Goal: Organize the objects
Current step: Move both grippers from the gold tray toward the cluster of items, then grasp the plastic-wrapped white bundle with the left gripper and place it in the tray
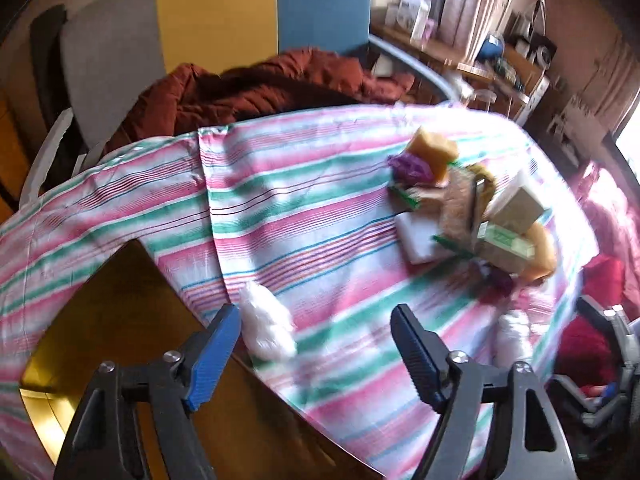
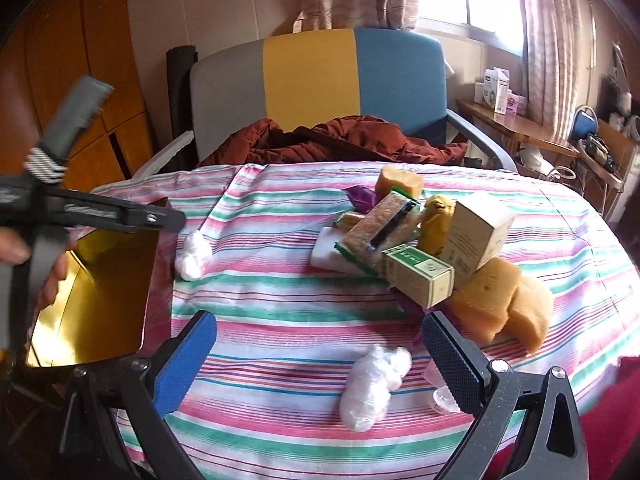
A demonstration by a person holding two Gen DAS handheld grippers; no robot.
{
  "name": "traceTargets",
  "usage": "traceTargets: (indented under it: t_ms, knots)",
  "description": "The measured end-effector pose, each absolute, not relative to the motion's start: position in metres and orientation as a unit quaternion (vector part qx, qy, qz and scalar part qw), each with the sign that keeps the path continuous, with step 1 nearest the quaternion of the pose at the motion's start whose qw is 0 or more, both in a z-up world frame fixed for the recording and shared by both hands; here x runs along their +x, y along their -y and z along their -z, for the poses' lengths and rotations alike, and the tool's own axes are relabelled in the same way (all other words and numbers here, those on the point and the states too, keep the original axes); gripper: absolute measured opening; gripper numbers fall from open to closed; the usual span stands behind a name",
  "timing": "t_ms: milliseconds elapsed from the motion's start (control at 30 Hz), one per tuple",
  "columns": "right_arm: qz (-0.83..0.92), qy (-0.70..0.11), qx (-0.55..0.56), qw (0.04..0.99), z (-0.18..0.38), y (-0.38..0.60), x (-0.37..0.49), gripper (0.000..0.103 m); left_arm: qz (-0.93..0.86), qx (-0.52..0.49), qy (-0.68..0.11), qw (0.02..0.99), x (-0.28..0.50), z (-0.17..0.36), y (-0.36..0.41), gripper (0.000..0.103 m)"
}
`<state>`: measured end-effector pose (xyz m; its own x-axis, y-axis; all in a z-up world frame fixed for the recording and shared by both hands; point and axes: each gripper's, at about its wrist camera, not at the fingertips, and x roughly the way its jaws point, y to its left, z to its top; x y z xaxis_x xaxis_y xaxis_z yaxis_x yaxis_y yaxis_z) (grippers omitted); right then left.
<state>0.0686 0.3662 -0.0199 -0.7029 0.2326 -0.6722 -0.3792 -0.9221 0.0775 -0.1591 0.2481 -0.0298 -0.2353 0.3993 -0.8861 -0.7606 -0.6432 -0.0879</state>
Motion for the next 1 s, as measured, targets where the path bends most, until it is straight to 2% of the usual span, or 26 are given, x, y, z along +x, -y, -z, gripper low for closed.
traceTargets:
  t_ms: [167, 267, 367, 433, 533, 567, 733, 1000]
  knots:
    - [-0.914, -0.115, -0.347, 0.177, 0.019, -0.378, 0.074, 0.103, -0.737, -0.519, -0.224, 0.371, -0.174, 0.060, -0.269, 0.069]
    - [-0.911, -0.125, -0.346, 0.186, 0.017, -0.389, 0.081, 0.103, -0.720, -0.535, -0.254, 0.362, -0.178, 0.079, -0.277, 0.059]
    - [-0.907, -0.133, -0.346, 0.199, 0.016, -0.400, 0.088, 0.103, -0.717, -0.529, -0.289, 0.351, -0.176, 0.089, -0.283, 0.058]
    - [-0.904, -0.141, -0.350, 0.204, 0.016, -0.408, 0.092, 0.103, -0.713, -0.526, -0.311, 0.343, -0.175, 0.094, -0.285, 0.051]
    - [-0.896, -0.157, -0.353, 0.217, 0.016, -0.422, 0.097, 0.103, -0.713, -0.518, -0.333, 0.334, -0.174, 0.102, -0.285, 0.044]
    - [-0.895, -0.160, -0.353, 0.221, 0.016, -0.426, 0.099, 0.103, -0.714, -0.517, -0.333, 0.335, -0.174, 0.103, -0.284, 0.037]
    - [-0.888, -0.161, -0.350, 0.250, 0.011, -0.441, 0.107, 0.103, -0.727, -0.496, -0.322, 0.348, -0.167, 0.098, -0.281, 0.036]
    - [-0.865, -0.218, -0.350, 0.286, 0.006, -0.479, 0.125, 0.103, -0.759, -0.454, -0.227, 0.408, -0.126, 0.049, -0.273, 0.036]
